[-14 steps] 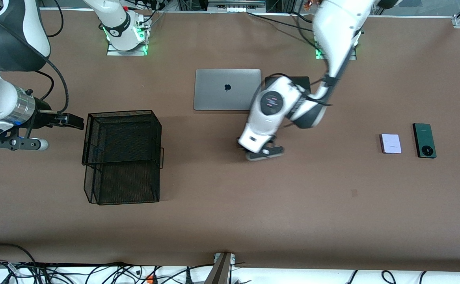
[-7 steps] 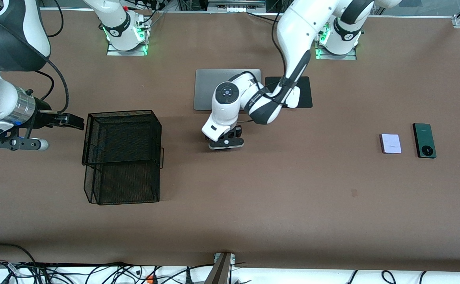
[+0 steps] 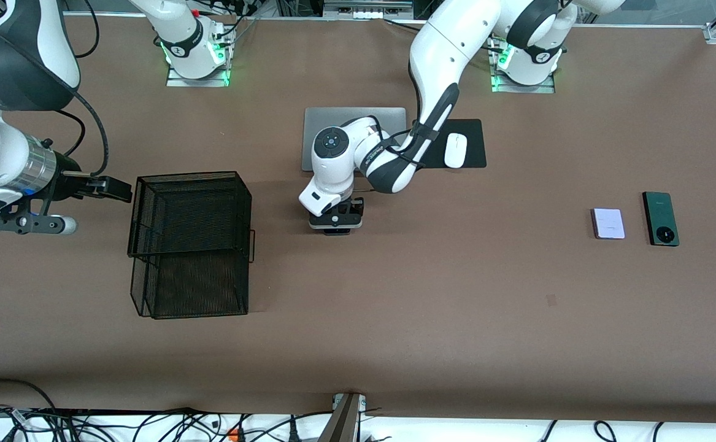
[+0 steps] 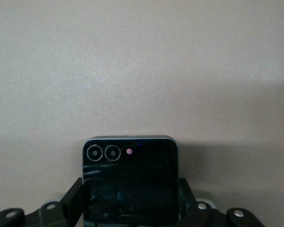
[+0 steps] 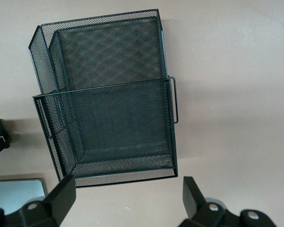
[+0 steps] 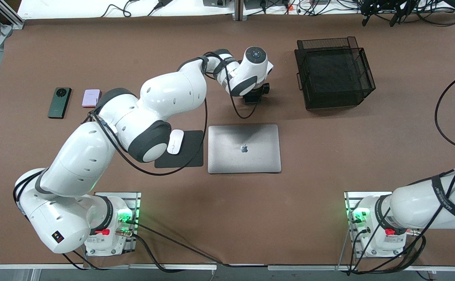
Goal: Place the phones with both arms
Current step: 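Carry the flip phone beside the laptop and release it, then reach the right gripper to the flip phone while the left gripper reaches the white phone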
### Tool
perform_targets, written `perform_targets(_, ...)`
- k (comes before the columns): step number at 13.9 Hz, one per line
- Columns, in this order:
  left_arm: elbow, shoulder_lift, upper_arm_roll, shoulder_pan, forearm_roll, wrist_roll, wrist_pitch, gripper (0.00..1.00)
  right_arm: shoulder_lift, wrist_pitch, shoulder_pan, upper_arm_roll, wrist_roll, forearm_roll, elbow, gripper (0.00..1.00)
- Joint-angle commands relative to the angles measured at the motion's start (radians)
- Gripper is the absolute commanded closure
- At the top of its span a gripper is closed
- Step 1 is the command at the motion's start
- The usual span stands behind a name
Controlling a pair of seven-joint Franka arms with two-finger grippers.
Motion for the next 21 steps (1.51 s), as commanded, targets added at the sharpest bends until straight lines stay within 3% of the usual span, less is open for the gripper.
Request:
perform_targets(1,0.037,-0.002,0.016,-0.007,0.023,-0.009,-0.037,0.0,-0.01,0.012,-0.002,0.003,-0.006,0.003,-0.007,0.0)
perform_targets(5,-0.001,-0.109,0.014,0.087,0.027,0.011,-0.18,0.0,-0.009,0.026,0.004,0.003,0.002,0.005,-0.007,0.0)
perform_targets(7,-0.096,-0.203,0.013,0.139,0.024,0.057,-0.225,0.0,-0.009,0.038,0.018,0.004,0.005,0.009,-0.009,0.0)
perform_targets(10,-0.352,-0.405,0.011,0.255,0.024,0.219,-0.231,0.0,-0.009,0.03,0.071,0.004,0.045,0.014,-0.009,0.0)
perform_targets(14,-0.553,-0.57,0.011,0.418,0.027,0.436,-0.227,0.0,0.031,0.041,0.255,0.004,0.161,0.017,-0.004,0.0)
perform_targets(21,-0.845,-0.786,0.011,0.751,0.064,0.882,-0.091,0.0,0.23,0.355,0.502,0.007,0.402,0.051,-0.002,0.0)
